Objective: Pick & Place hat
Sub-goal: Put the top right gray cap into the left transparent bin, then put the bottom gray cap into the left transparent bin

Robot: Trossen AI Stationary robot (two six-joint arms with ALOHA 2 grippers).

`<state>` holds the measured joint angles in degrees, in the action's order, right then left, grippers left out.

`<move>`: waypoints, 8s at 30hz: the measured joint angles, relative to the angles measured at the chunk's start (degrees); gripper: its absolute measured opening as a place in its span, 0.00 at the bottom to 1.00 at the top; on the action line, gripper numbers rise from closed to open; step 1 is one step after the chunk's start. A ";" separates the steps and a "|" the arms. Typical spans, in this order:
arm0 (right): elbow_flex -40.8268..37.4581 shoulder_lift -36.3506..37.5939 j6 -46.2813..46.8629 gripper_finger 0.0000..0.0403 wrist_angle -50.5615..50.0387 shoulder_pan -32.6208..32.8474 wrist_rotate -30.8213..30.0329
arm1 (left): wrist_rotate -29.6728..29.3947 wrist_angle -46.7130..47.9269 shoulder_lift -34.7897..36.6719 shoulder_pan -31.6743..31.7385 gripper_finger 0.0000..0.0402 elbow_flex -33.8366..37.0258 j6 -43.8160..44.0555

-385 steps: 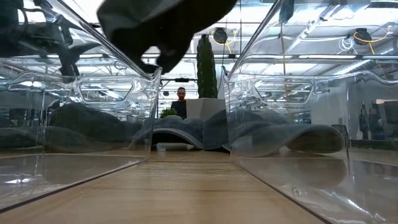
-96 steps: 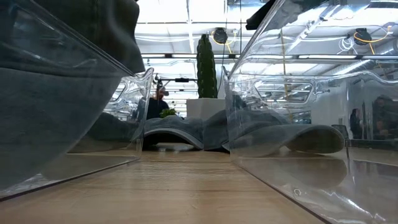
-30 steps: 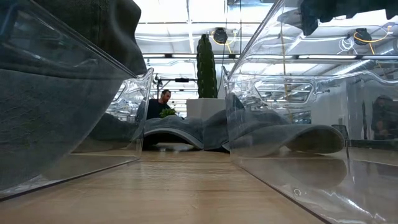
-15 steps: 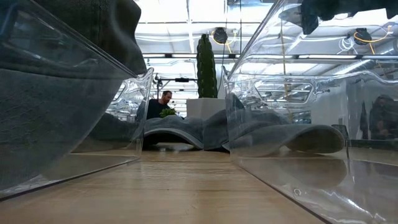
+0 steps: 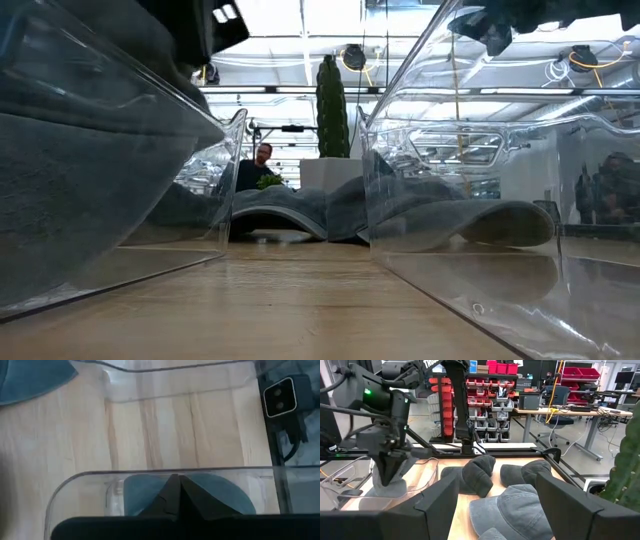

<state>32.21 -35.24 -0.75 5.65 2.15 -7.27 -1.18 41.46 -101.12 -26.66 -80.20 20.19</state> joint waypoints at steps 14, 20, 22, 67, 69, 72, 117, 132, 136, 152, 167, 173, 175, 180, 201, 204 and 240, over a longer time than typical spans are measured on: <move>0.00 0.00 -0.09 0.63 -0.28 0.00 0.00 | -2.67 2.55 -0.77 0.88 0.00 -0.19 -2.80; 0.00 -0.02 -0.09 0.63 -0.28 0.00 0.00 | -18.59 8.14 7.55 -3.44 0.00 -6.25 -2.39; 0.00 0.00 -0.09 0.63 -0.28 0.00 0.00 | -21.80 10.64 9.87 -5.48 0.00 -6.23 1.65; 0.02 -0.02 1.86 0.63 0.07 0.00 -0.17 | -17.32 11.98 11.02 -12.31 0.01 15.39 33.41; 0.02 -0.02 1.82 0.63 -0.12 -0.01 -0.17 | -16.25 7.22 11.02 -11.61 0.01 16.92 29.99; 0.02 -0.02 1.64 0.63 -0.26 0.00 -0.17 | -14.66 0.81 11.02 -10.68 0.00 18.53 26.46; 0.04 -0.02 0.04 0.63 -2.06 -0.02 -0.17 | -24.05 -6.14 22.17 -9.93 0.01 13.38 4.55; 0.04 -0.72 0.05 0.63 -8.43 -0.02 -0.36 | -12.59 -51.49 51.60 0.69 0.03 48.22 -11.28; 0.13 -4.58 2.38 0.63 -11.83 -0.87 -1.94 | -12.35 -55.87 56.96 2.99 0.05 53.80 -9.88; 24.76 -42.84 -9.85 0.63 -35.02 -20.52 24.15 | -12.39 -56.42 59.17 6.78 0.13 56.33 -8.14; 39.34 -64.19 -18.46 0.63 -41.86 -23.52 34.37 | -12.41 -56.32 59.15 6.76 0.19 56.33 -3.31; 40.15 -66.47 -19.50 0.63 -45.42 -23.52 34.51 | -12.41 -56.32 59.15 6.76 0.19 56.33 -3.24; 40.15 -66.38 -19.50 0.63 -46.51 -23.47 34.63 | -12.41 -56.30 59.15 6.76 0.19 56.33 -3.24; 40.15 -63.84 -17.91 0.63 -51.32 -23.47 40.10 | -12.41 -56.31 59.15 6.76 0.19 56.33 -3.24; 40.06 -56.67 -13.42 0.63 -55.78 -20.00 39.44 | -12.43 -56.30 59.13 6.74 0.19 56.35 -3.24; 40.04 -57.59 -14.18 0.63 -53.22 -19.65 31.76 | -12.43 -56.31 59.13 6.74 0.19 56.35 -3.26; 40.02 -61.36 -16.48 0.63 -57.41 -21.90 52.43 | -12.43 -56.31 59.13 6.76 0.19 56.35 -3.25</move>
<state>72.23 -96.61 -17.23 -51.76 -19.75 45.17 -13.61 -14.84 -42.00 -19.90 -23.86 16.94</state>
